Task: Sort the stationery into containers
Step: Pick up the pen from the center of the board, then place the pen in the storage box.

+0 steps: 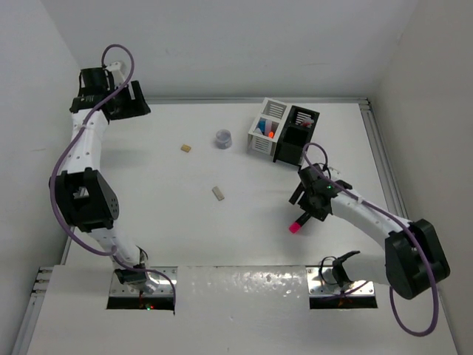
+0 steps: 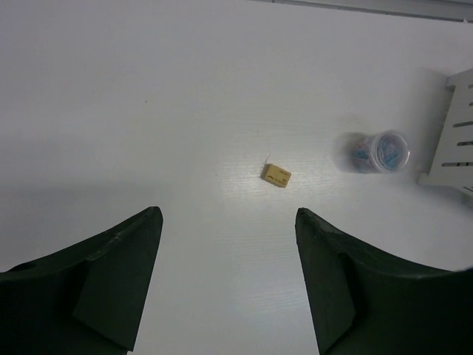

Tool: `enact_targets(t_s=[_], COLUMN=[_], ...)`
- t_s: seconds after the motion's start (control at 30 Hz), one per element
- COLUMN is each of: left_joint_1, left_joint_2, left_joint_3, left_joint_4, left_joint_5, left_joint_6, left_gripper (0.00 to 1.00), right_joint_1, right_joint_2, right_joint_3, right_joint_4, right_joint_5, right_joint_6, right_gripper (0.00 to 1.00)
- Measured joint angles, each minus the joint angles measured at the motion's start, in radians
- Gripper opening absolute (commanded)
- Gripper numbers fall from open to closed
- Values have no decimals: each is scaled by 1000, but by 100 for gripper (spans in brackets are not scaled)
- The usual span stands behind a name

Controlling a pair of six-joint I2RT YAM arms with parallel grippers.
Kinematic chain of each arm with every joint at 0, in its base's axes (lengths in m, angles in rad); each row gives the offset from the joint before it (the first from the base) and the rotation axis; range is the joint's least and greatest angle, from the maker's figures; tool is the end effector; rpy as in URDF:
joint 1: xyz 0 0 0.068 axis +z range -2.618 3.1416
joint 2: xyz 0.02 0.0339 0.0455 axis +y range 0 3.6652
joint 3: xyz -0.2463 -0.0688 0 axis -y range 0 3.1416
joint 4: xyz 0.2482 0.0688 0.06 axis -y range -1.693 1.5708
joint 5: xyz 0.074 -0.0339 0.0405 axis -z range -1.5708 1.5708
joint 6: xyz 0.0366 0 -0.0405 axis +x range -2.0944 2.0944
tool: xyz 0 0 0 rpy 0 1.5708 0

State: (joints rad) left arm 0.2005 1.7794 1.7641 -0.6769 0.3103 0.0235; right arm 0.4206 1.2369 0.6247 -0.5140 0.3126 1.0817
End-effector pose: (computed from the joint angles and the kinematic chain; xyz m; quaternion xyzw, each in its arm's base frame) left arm 0.3980 0.0695 0.3412 -0.0136 0.8965 -0.0920 0.4332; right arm 0.2088 0.0811 0.1544 0.3452 0.9002 0.0377 0.2628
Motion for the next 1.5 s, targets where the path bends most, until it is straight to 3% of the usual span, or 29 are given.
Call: enact_targets(t_s=[0.2,0.4,0.5,0.53,0.67,0.83,0.93,1.13,1.33,1.5], left_joint_1=[52,114,141,146,169,185,187,188,185,189], left_joint_2=[-64,-94,-107,-112,-119,-119,-119,-119,-92,-87], left_joint_3=[-96,-117,-118,-122,-128,-129,-129,-130,-111,-84], left_joint_4=[1,6,10,14,21,22,21,21,-2,-16], left_joint_5=[43,63,71,74,93,112,118,136,160,167], left_joint_6=[-39,-82,-93,-98,-117,-126,-125,-112,-76,-53], left_gripper=[70,70,70,70,70,70,70,69,69,69], right_joint_1=[1,1,0,0,-6,0,34,129,50,-3], right_joint_2=[61,121,143,143,113,49,-21,-59,241,516], right_joint_3=[-11,-56,-58,-60,-87,-110,-76,219,615,692], right_joint_4=[-19,11,17,18,49,61,61,174,575,879], right_joint_5=[-9,-15,-13,-9,1,18,19,74,-16,-145], right_joint_6=[51,63,60,60,71,-3,-136,-511,-879,-1058], right_gripper=[73,60,44,29,0,0,0,0,0,0])
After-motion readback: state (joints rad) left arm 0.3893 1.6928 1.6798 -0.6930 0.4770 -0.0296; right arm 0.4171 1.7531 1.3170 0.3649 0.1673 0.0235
